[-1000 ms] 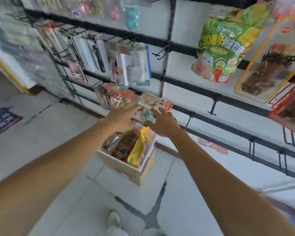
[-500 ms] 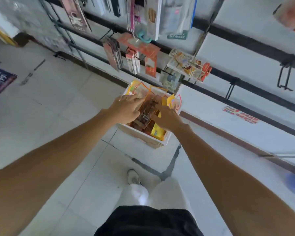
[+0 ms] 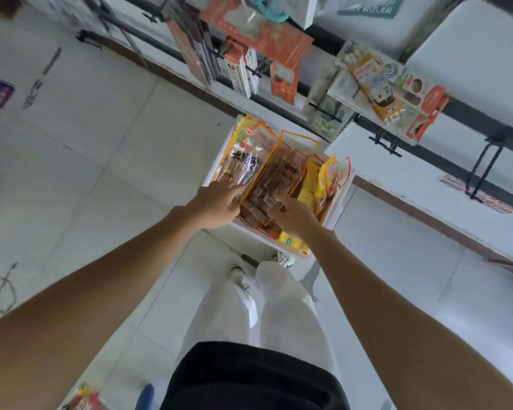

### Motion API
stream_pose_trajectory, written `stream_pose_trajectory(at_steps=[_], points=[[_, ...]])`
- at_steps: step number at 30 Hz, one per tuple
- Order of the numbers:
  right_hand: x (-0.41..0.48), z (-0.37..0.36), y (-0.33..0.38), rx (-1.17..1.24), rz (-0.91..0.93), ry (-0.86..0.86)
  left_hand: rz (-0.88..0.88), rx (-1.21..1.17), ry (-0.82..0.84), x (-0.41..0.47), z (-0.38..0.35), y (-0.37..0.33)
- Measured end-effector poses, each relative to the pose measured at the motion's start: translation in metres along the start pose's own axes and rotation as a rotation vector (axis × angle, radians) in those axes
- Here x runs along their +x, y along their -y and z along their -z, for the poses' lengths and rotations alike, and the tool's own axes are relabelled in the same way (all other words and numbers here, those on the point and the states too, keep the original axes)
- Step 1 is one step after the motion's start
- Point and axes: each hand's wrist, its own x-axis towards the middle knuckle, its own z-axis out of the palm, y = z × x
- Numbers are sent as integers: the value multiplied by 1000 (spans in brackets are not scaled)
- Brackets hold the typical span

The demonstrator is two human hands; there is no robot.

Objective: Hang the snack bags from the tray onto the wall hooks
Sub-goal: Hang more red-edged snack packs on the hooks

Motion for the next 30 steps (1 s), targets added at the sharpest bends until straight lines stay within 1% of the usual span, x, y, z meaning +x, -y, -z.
stream_pose_trajectory(at_steps=[2,6,9,11,14,16,17,18,20,22,23,24,27,30], points=[[26,-5,-3,73,-39,-29,0,-92,15,24,2,17],[70,-32,-14,218,-138,-77,-17,-145,21,70,-8,38],[95,-49,-20,307,-222,-158,-57,-196,43,98,-26,44],[108,-63,-22,308,-276,-271,-81,-201,97,110,-38,47],[114,-89,-12,215,-355,-491,-105,-265,190,119,-51,55],[117,-103,1,306,-392,-633,-136,-355,275,123,-60,58],[118,-108,7,369,-407,-664,-154,-393,291,123,-65,60],[119,-111,10,402,-401,-694,-185,-414,288,128,-71,66],[121,-111,15,374,-314,-793,-204,-430,290,136,-74,73],[123,-104,15,375,-253,-906,-175,-348,290,139,-67,75],[122,-100,15,397,-259,-920,-166,-289,295,139,-64,77],[122,-95,15,432,-285,-891,-152,-257,303,139,-62,79],[124,-87,14,470,-412,-703,-192,-275,308,138,-55,88],[124,-88,13,543,-473,-647,-199,-322,316,132,-49,97]])
